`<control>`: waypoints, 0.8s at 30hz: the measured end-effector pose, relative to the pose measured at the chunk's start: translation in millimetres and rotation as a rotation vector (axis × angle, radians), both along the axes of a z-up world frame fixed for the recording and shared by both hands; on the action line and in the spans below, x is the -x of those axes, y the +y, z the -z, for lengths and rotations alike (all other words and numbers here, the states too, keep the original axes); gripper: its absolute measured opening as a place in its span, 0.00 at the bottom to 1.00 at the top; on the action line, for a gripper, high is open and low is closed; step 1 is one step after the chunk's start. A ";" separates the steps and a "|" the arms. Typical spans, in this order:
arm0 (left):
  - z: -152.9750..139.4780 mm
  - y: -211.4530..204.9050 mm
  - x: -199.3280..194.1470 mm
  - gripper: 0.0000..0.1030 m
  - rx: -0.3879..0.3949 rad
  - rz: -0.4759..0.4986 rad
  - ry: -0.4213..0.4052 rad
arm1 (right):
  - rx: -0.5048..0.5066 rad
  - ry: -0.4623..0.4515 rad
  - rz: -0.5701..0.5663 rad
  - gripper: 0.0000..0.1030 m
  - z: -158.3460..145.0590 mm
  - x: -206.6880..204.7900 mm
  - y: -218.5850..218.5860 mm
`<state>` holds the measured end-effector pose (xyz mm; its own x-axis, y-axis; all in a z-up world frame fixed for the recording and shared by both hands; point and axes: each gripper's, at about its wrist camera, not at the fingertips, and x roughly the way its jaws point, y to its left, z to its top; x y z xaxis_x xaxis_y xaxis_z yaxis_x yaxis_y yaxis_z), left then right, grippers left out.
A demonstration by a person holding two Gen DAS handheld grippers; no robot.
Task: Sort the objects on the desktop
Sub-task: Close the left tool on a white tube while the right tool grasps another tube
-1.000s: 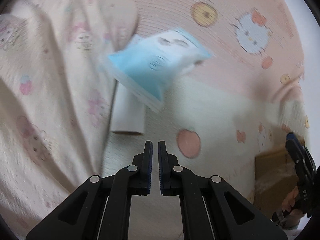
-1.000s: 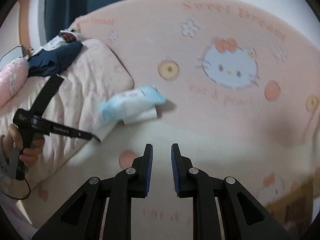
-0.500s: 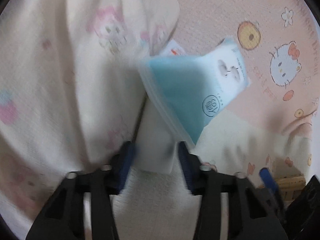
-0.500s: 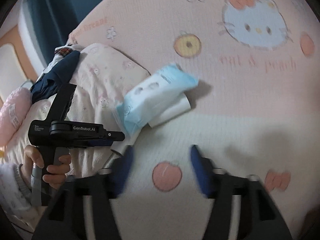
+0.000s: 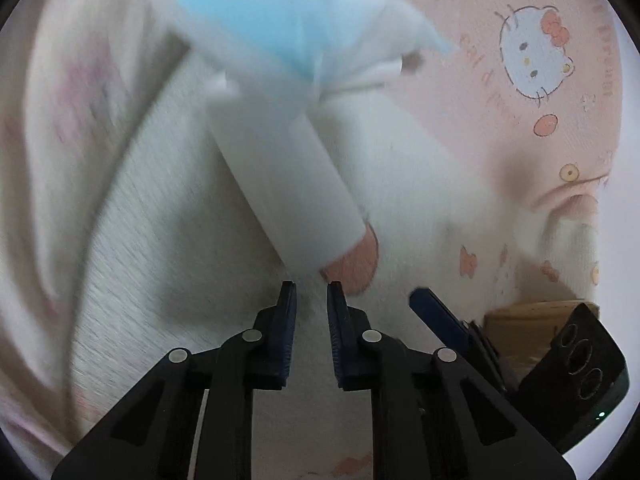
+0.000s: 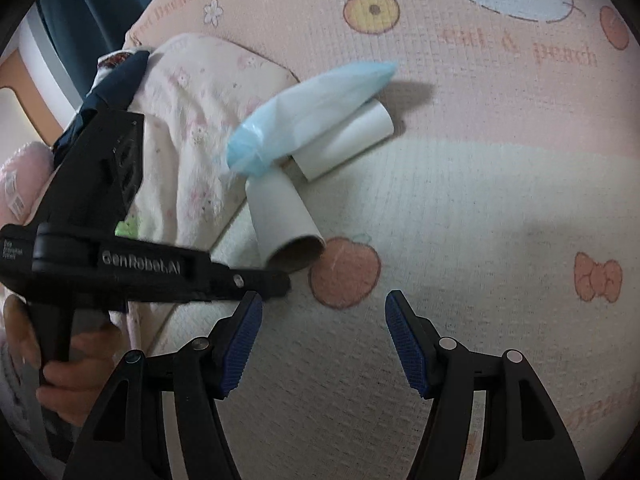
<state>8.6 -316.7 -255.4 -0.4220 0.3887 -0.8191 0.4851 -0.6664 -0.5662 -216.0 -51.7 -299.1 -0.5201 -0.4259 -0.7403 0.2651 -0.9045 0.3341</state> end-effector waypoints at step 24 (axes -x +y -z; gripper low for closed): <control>-7.4 -40.8 14.8 0.43 -0.018 -0.238 0.069 | -0.108 0.037 -0.153 0.63 14.1 28.0 -15.5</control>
